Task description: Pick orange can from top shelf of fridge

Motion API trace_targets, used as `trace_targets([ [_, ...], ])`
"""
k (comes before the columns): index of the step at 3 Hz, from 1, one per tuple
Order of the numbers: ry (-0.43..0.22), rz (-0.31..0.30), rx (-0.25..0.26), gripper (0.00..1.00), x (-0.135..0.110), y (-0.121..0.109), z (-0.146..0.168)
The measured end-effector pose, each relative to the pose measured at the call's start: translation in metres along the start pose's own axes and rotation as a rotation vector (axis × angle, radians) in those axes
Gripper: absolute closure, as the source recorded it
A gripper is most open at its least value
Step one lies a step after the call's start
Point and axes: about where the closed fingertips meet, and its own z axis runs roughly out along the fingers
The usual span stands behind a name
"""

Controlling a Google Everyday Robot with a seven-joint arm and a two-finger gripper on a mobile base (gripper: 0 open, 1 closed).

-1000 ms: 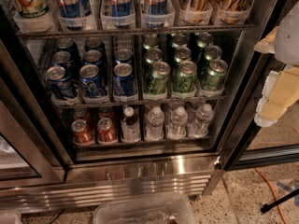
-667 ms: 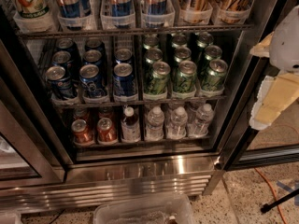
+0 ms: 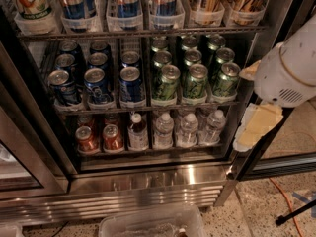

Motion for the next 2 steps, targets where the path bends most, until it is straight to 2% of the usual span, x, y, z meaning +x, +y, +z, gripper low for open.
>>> trace_targets([
  [1, -0.110, 0.106, 0.047, 0.00, -0.012, 0.016, 0.010],
  [2, -0.194, 0.147, 0.087, 0.00, -0.028, 0.006, 0.007],
])
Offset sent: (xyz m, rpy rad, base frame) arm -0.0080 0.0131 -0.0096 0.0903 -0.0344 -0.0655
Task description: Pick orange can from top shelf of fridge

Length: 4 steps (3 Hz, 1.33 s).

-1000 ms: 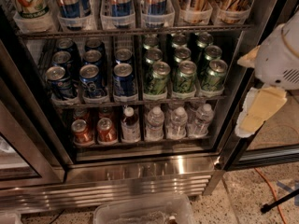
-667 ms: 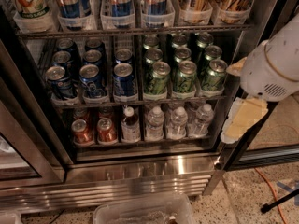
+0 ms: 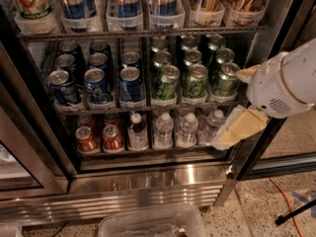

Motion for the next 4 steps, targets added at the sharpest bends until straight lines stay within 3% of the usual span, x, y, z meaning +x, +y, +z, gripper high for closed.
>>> trace_targets([
  [1, 0.000, 0.000, 0.000, 0.00, 0.000, 0.000, 0.000],
  [2, -0.068, 0.103, 0.019, 0.00, -0.010, -0.004, 0.004],
  [3, -0.230, 0.342, 0.066, 0.00, -0.037, -0.007, 0.006],
  [4, -0.385, 0.513, 0.118, 0.00, -0.068, -0.011, 0.004],
])
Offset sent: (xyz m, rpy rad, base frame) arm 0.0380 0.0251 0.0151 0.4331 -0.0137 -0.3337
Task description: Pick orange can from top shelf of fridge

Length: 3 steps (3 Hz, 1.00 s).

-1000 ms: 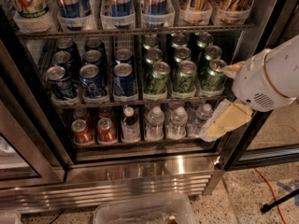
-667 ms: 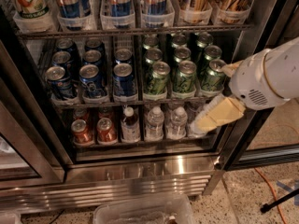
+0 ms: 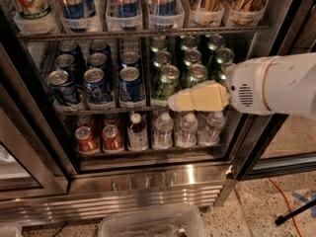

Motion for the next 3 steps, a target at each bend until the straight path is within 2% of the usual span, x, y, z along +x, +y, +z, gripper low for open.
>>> trace_targets([
  [1, -0.107, 0.002, 0.036, 0.00, -0.0324, 0.0066, 0.0052],
  [3, -0.136, 0.019, 0.046, 0.00, -0.0356, 0.0077, 0.0103],
])
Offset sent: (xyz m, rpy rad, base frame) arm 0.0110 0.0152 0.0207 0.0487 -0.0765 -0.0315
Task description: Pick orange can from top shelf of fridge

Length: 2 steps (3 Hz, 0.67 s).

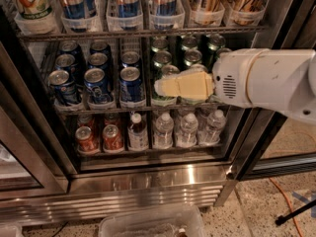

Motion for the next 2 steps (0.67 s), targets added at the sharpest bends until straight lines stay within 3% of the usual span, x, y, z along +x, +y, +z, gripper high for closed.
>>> trace_targets([
  [1, -0.034, 0.009, 0.036, 0.00, 0.010, 0.006, 0.013],
  [2, -0.093, -0.042, 0.119, 0.00, 0.007, 0.012, 0.026],
])
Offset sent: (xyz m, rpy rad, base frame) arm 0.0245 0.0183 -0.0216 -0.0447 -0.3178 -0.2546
